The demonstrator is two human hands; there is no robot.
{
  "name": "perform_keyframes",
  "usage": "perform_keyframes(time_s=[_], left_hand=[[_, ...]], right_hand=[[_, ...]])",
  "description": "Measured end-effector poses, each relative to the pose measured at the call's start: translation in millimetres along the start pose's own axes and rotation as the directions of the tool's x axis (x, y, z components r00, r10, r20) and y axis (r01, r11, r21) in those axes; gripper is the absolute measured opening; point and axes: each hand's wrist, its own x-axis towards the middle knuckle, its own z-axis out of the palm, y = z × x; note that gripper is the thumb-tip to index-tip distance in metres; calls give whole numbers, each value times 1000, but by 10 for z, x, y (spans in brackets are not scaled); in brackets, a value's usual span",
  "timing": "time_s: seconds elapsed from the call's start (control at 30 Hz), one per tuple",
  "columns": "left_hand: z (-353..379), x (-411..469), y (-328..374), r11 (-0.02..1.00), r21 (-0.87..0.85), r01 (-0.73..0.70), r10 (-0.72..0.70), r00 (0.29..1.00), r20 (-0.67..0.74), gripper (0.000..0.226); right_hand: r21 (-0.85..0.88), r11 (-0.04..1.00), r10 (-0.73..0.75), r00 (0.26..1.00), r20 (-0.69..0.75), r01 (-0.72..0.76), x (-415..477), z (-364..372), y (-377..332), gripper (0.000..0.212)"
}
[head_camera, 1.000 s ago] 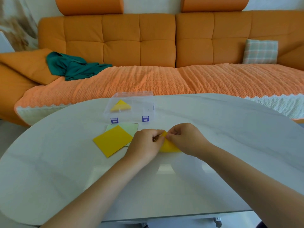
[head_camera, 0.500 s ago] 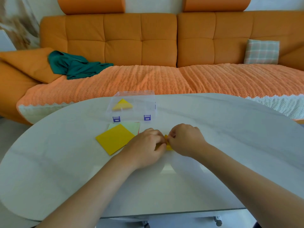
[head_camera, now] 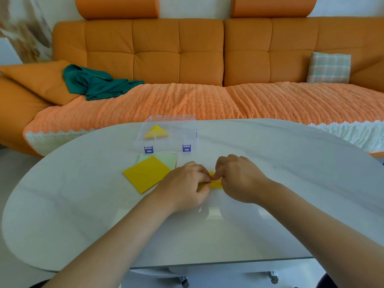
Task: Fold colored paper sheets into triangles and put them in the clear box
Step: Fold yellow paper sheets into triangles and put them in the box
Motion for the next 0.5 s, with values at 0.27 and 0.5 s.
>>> perform_keyframes(time_s=[0.27, 0.5], left_hand=[[86, -122, 91, 986, 95, -136, 141, 989, -53, 42], [149, -271, 165, 993, 62, -95, 97, 995, -28, 49]], right_hand=[[44, 999, 29, 1000, 5, -29, -42, 33, 7, 52], [49, 999, 17, 1000, -17, -16, -87, 82, 55, 44]])
